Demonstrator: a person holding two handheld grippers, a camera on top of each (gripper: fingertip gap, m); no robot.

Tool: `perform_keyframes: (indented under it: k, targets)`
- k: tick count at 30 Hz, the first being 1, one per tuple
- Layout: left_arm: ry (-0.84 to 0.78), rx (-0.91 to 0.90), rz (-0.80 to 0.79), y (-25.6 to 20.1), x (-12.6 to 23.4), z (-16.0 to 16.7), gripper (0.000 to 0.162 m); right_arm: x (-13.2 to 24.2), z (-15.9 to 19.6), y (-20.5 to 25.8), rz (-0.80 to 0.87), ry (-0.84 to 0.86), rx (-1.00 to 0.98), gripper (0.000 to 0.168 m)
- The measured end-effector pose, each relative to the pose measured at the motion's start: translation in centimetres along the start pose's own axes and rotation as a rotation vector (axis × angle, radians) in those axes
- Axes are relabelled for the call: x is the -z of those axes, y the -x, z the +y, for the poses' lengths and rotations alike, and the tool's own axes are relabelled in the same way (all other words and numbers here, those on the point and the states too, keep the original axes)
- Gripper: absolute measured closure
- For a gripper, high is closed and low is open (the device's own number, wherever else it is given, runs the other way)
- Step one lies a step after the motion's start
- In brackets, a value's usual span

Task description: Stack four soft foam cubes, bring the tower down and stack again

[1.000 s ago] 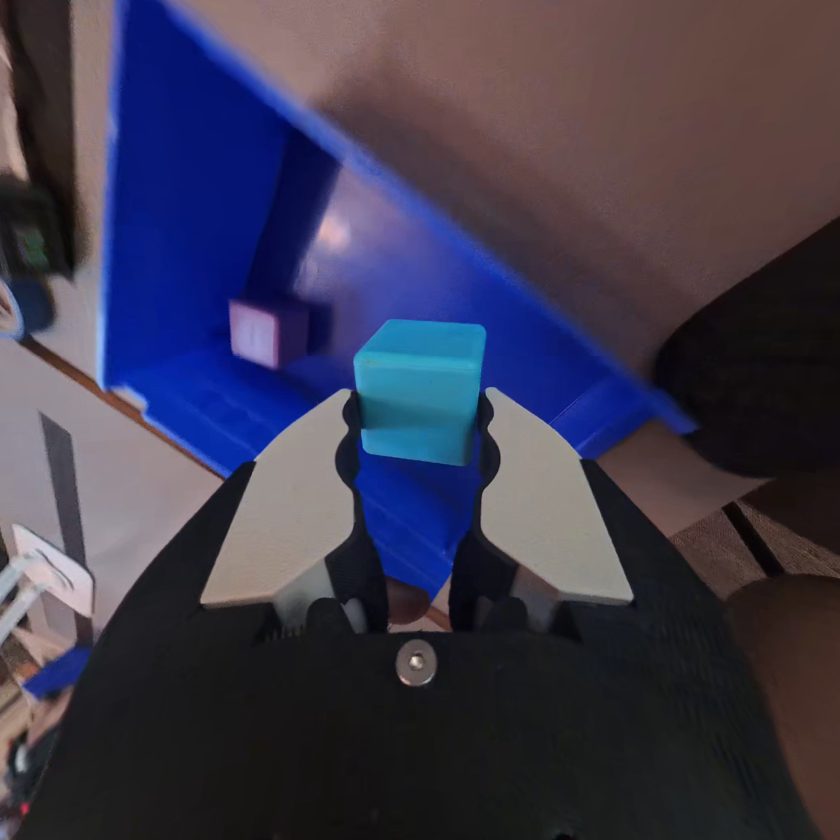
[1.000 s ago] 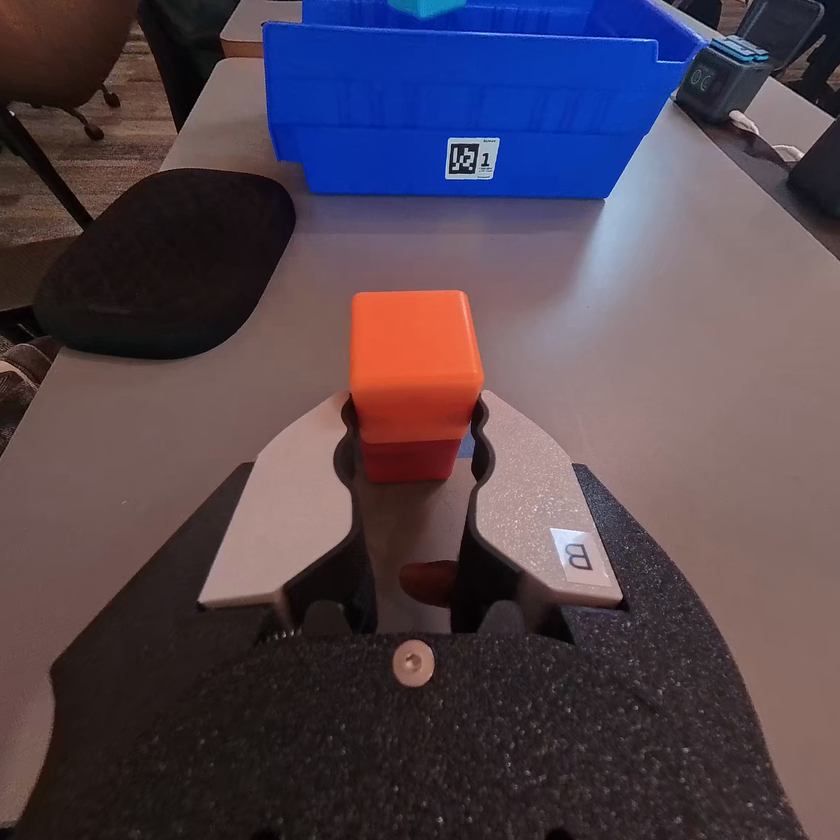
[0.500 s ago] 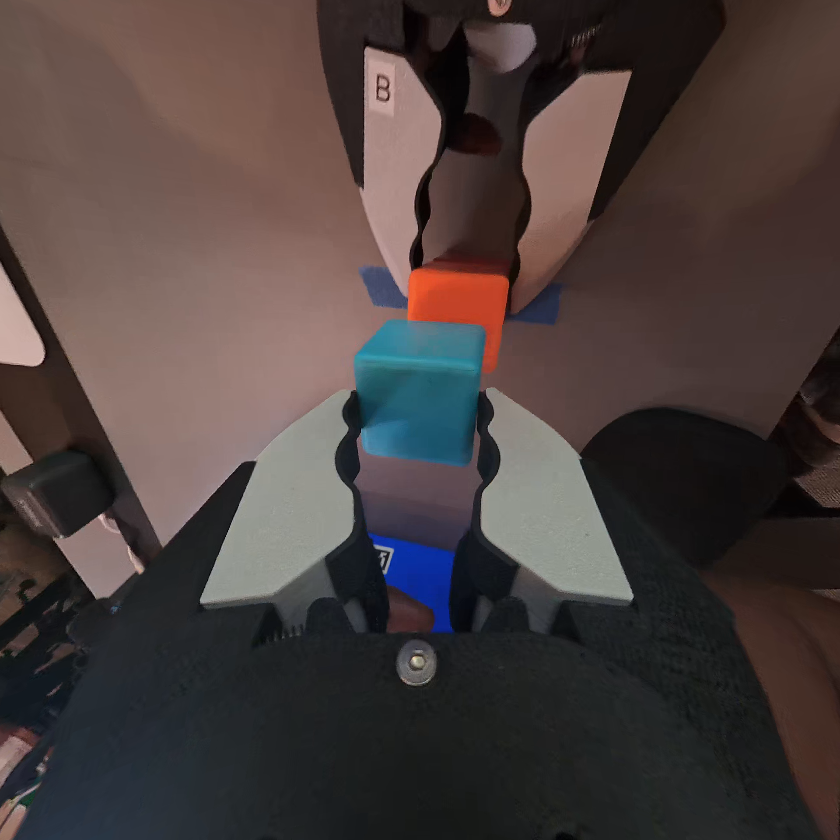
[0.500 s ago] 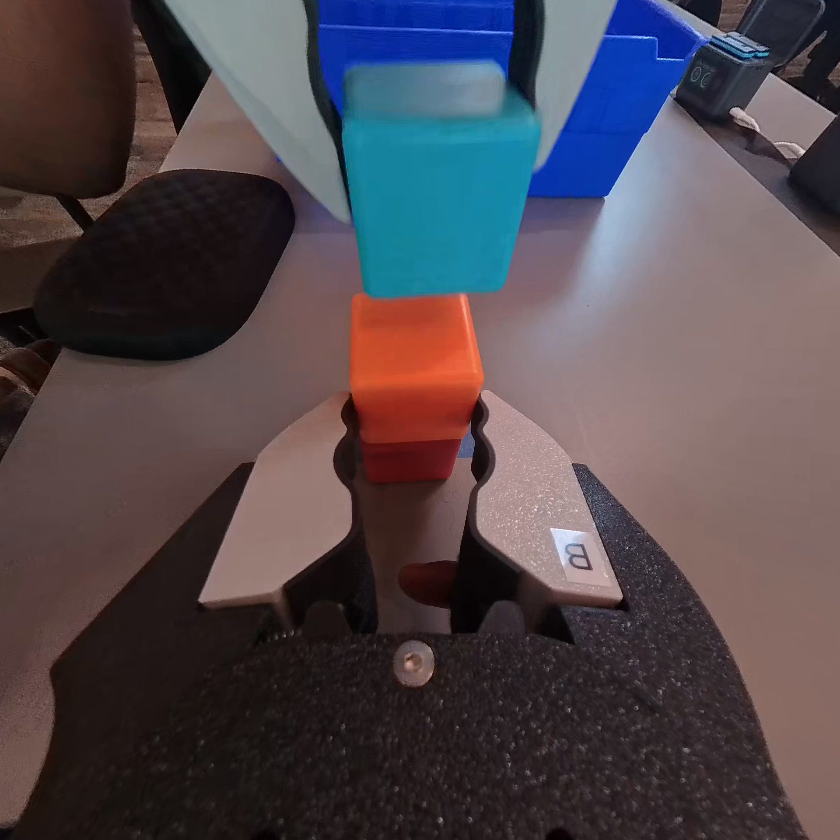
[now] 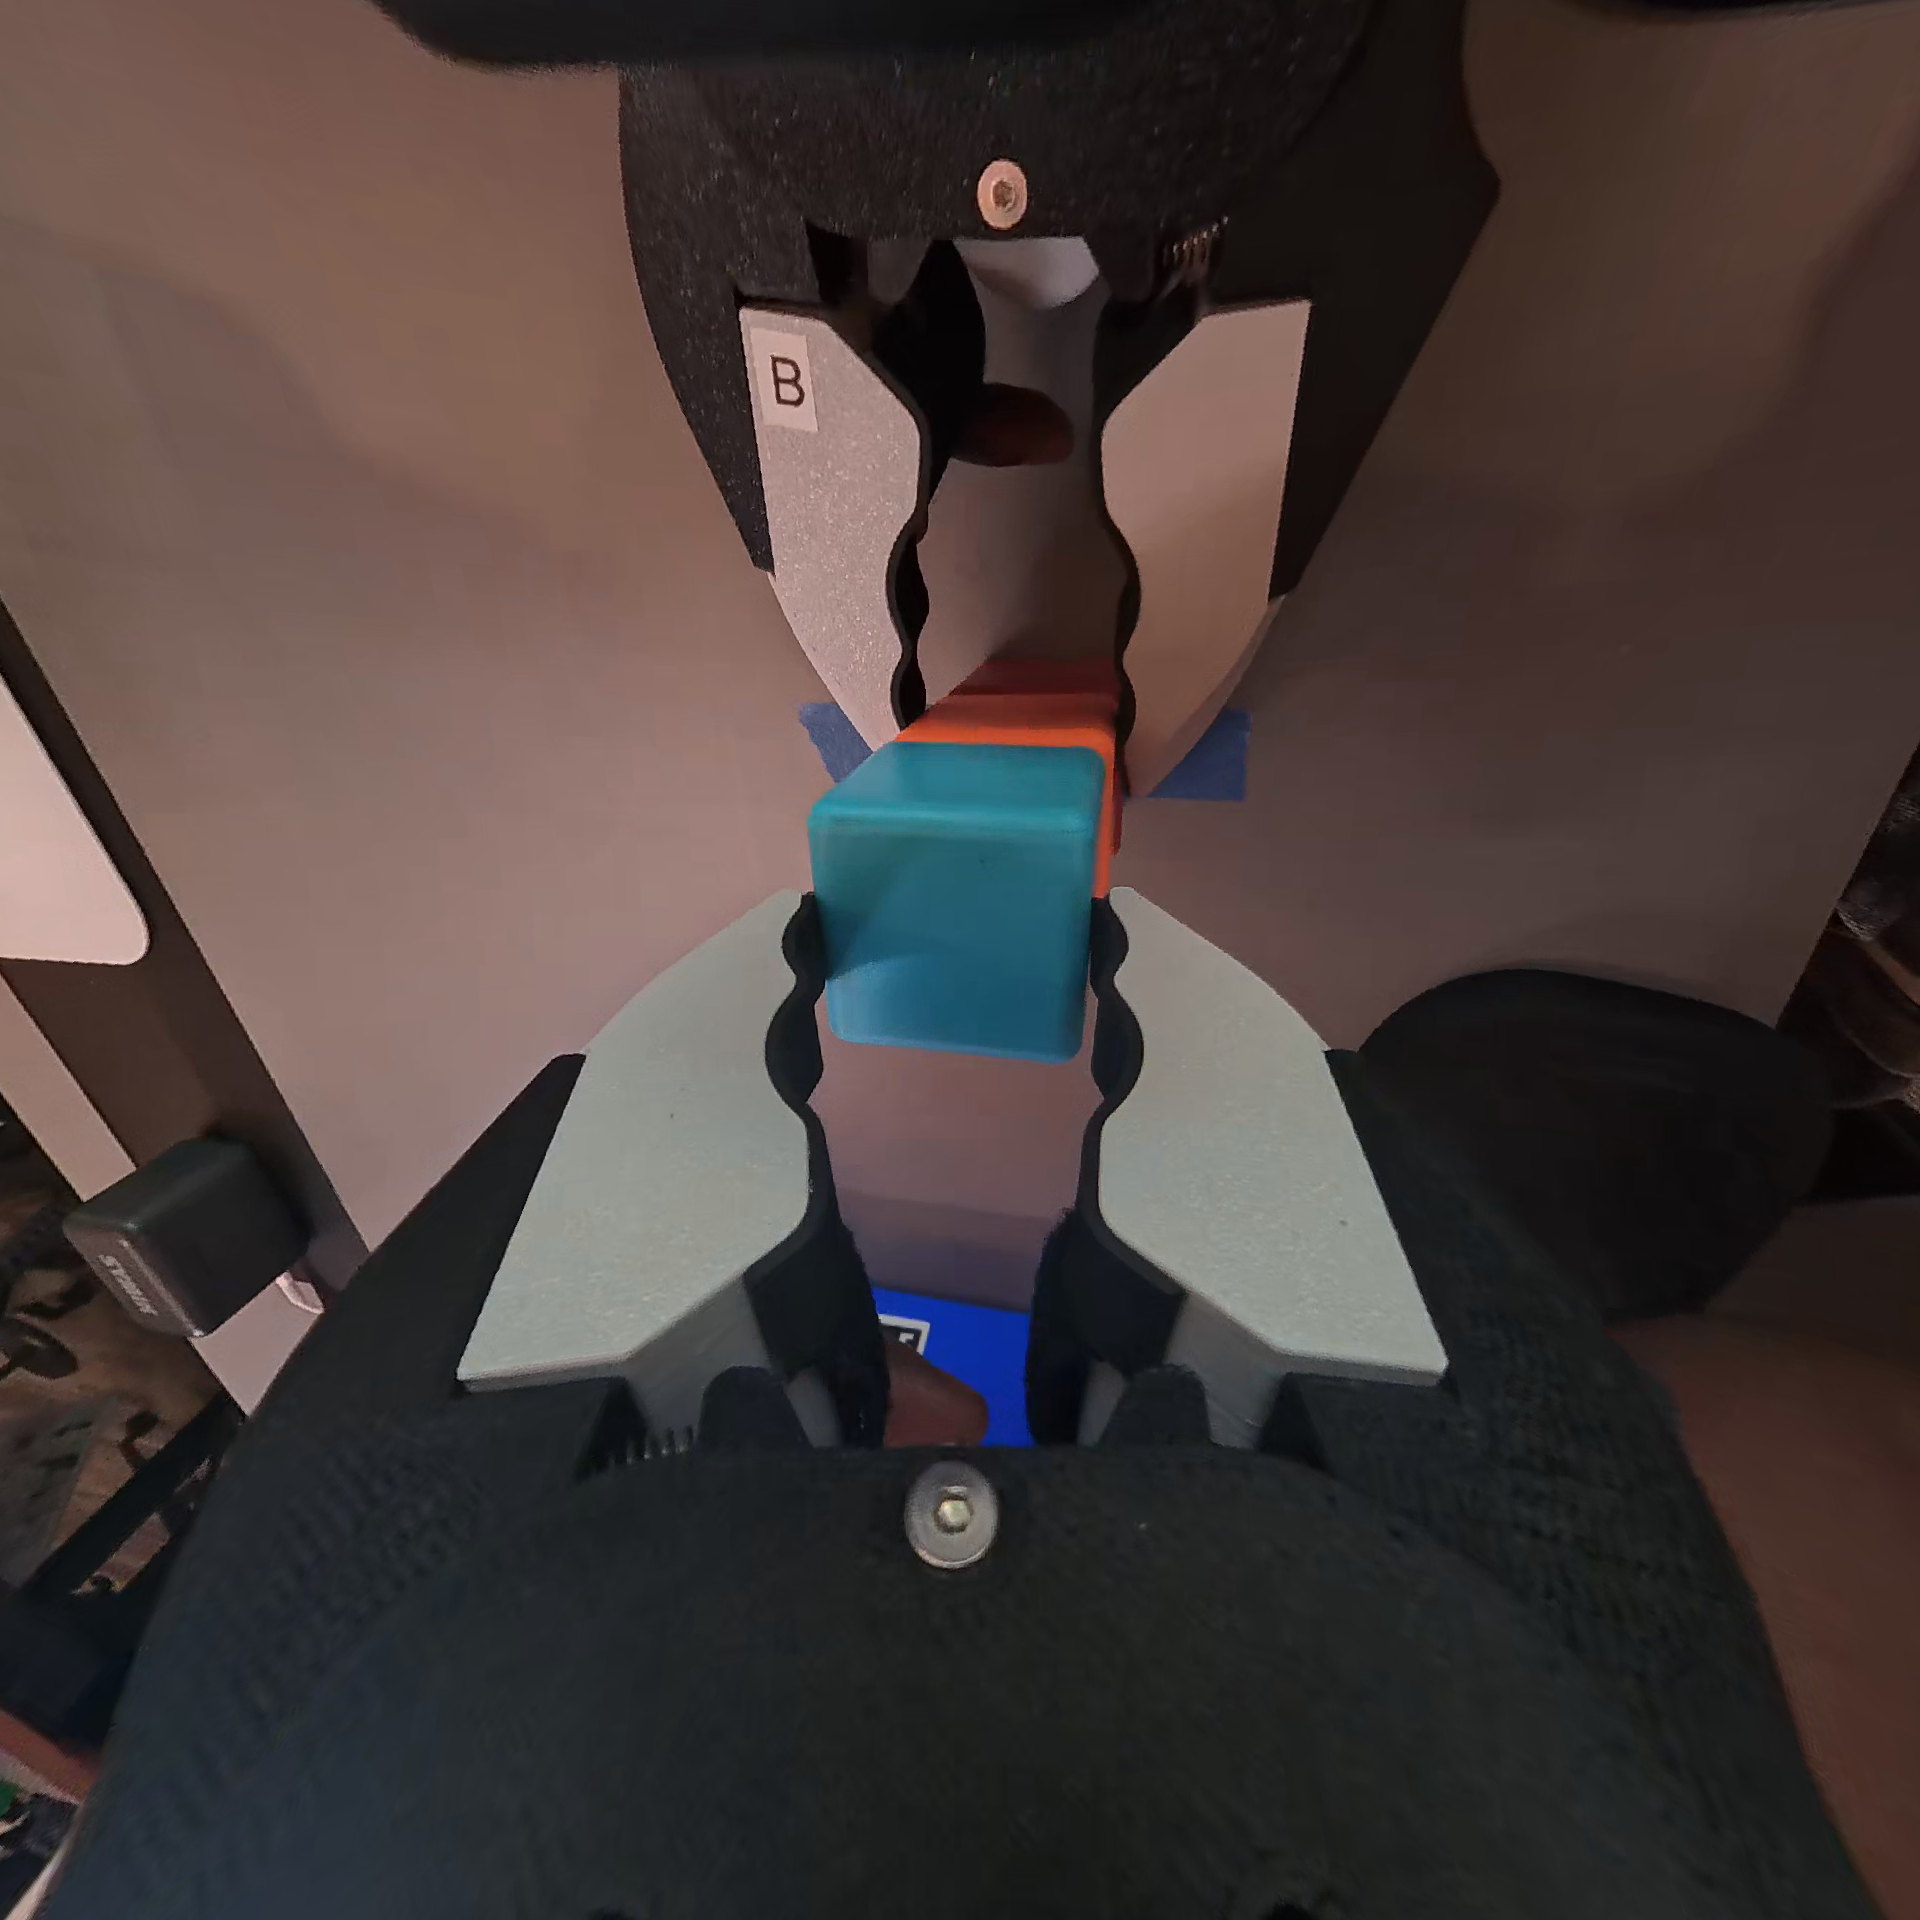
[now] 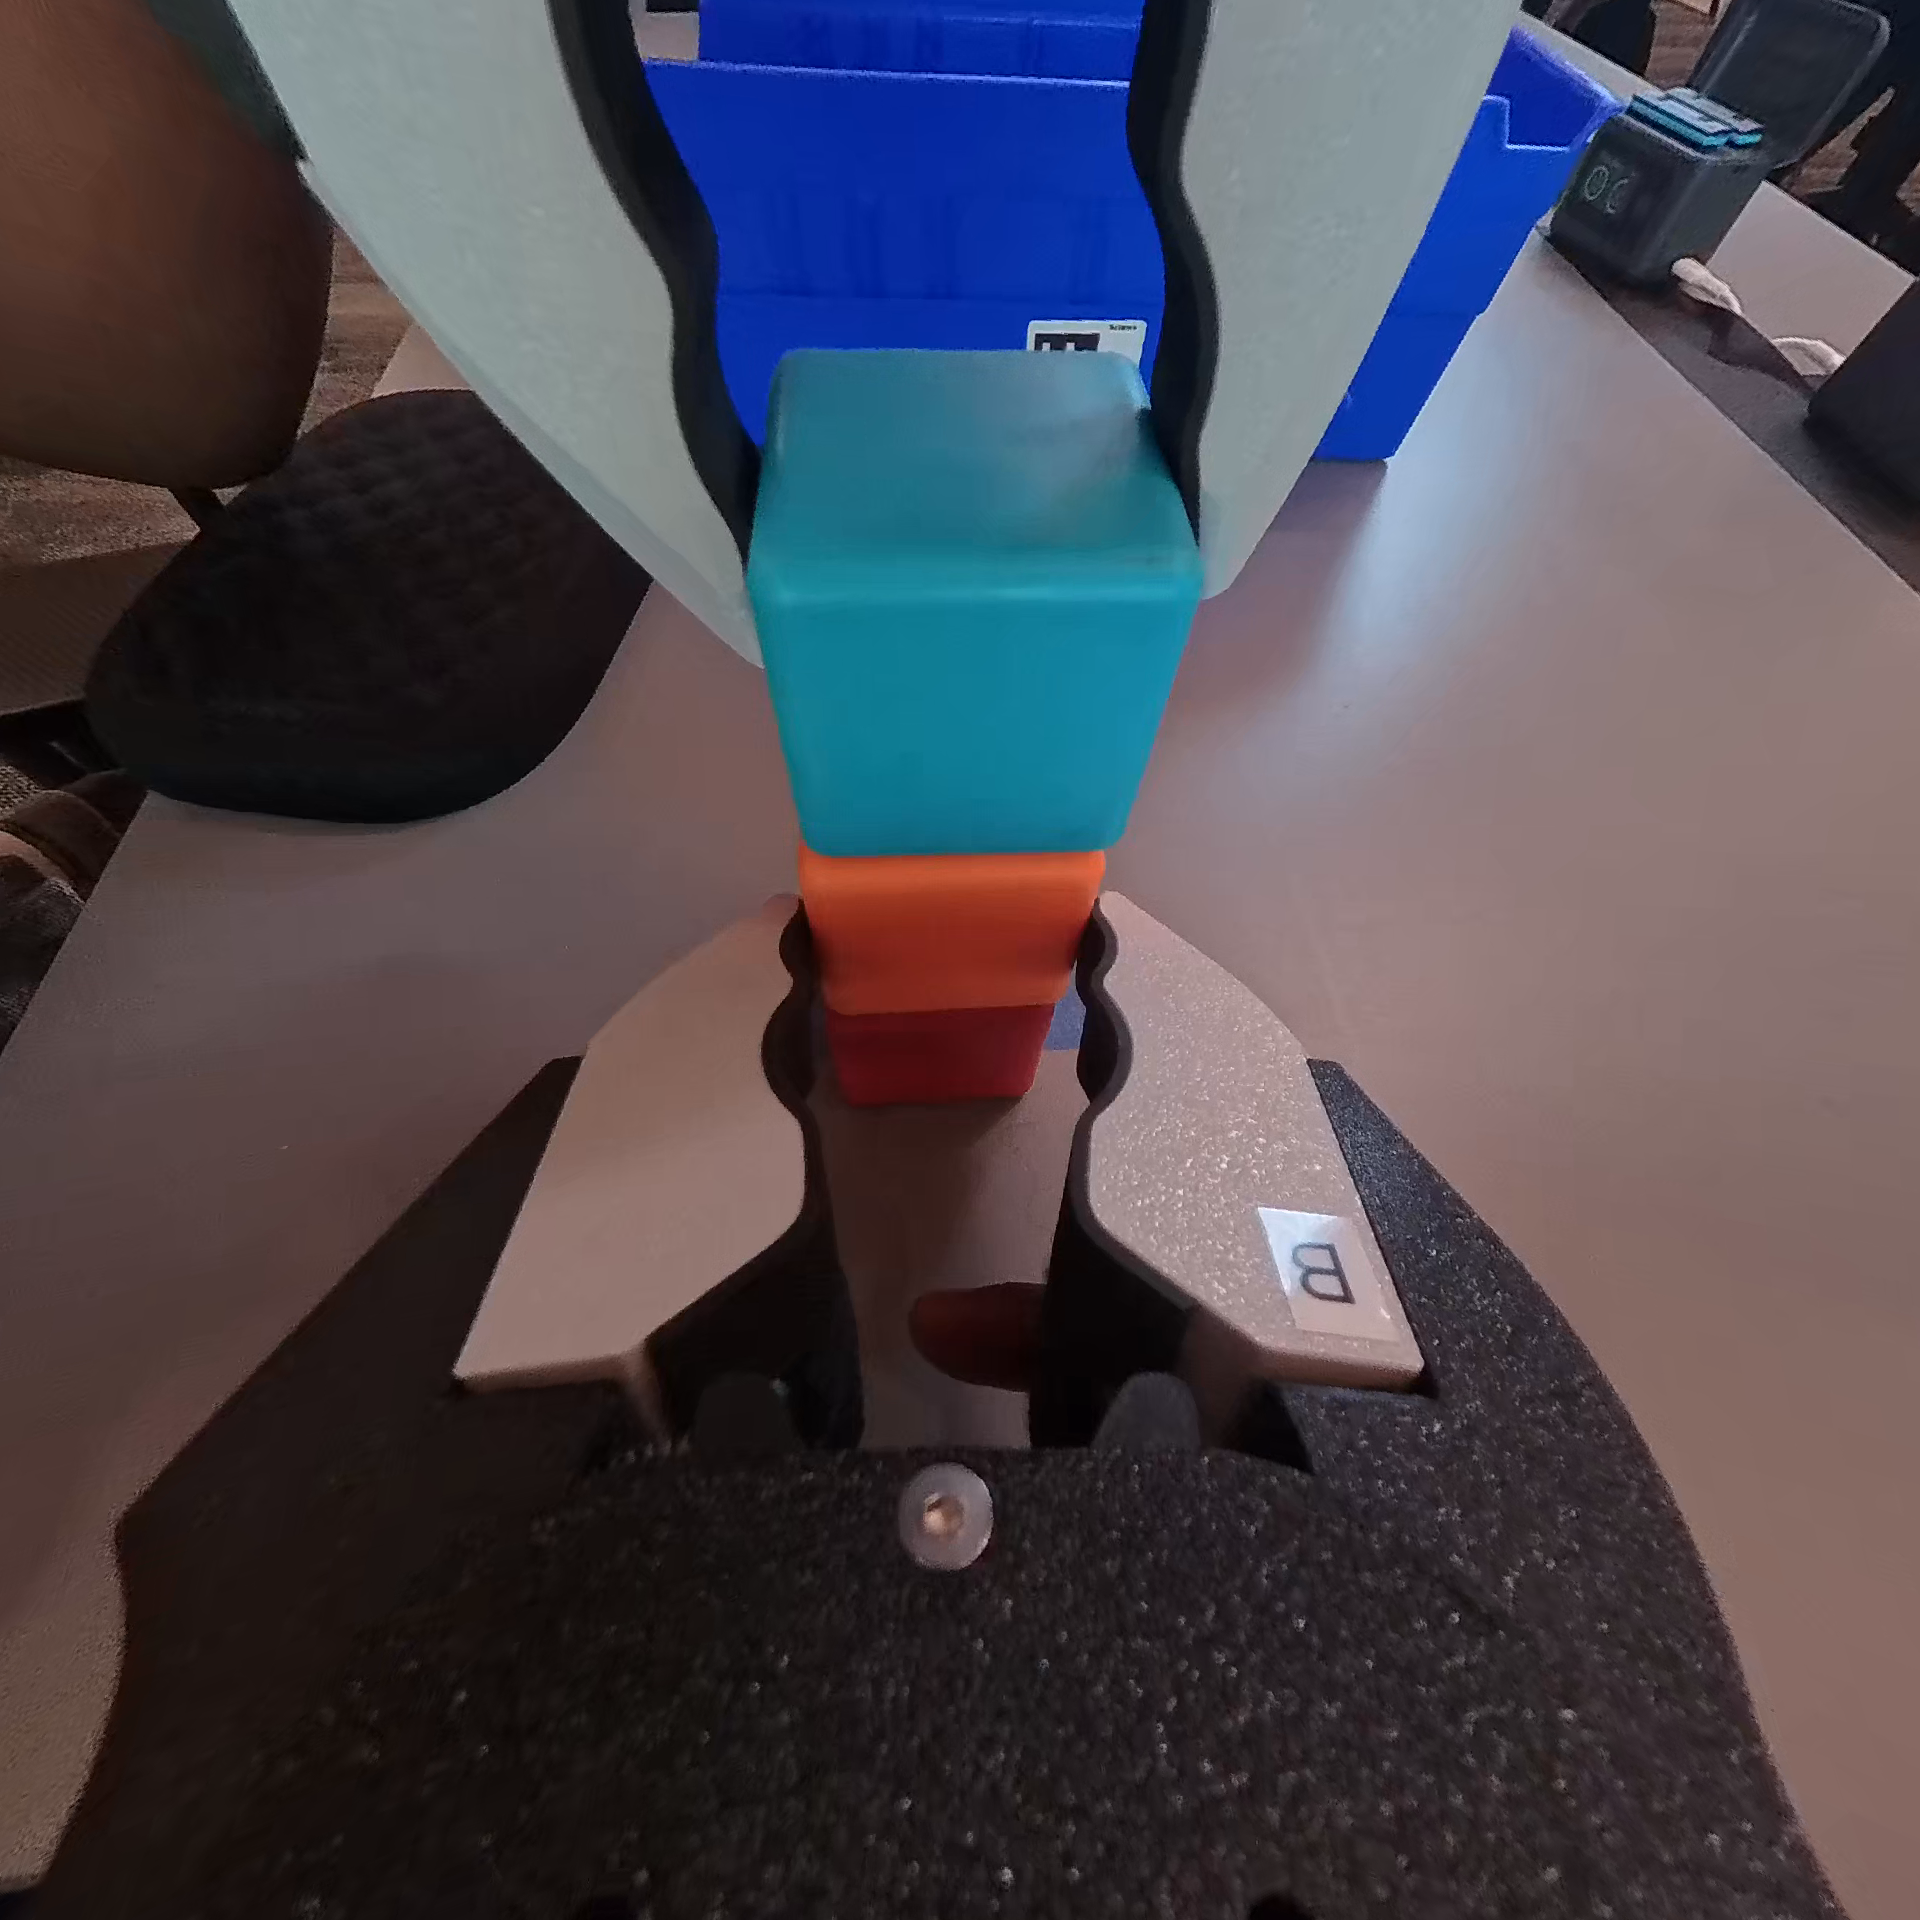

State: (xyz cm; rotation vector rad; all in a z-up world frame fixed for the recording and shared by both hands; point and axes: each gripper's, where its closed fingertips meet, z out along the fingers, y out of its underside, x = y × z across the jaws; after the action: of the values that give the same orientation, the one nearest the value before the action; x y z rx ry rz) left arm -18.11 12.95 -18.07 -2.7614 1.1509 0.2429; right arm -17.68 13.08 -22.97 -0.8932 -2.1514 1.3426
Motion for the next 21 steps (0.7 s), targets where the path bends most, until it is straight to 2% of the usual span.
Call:
perform_keyframes:
  k: [9,11,14,16,20,21]
  targets:
    - [-0.014,0.048,0.004,0.0,-0.1,0.0,0.112,0.2,-0.6,-0.1,0.003,-0.022,0.000,0.119]
    - [-0.013,0.044,0.005,0.1,-0.1,0.0,0.112,0.9,-2.3,-0.1,0.006,-0.117,-0.024,0.106]
    - [-0.016,0.040,0.006,0.1,-0.1,-0.1,0.112,1.7,-4.3,-0.2,0.022,-0.207,-0.016,0.114]
    - [-0.020,0.046,0.005,0.1,-0.1,-0.1,0.112,1.6,-4.3,-0.5,0.048,-0.196,0.006,0.120]
    - [-0.077,0.041,-0.014,0.1,0.0,-0.3,0.111,1.7,-4.2,-0.5,0.038,-0.197,-0.004,0.120]
    - [-0.128,0.046,-0.015,0.0,0.2,-0.3,0.103,1.7,-4.2,-0.5,0.037,-0.193,-0.005,0.120]
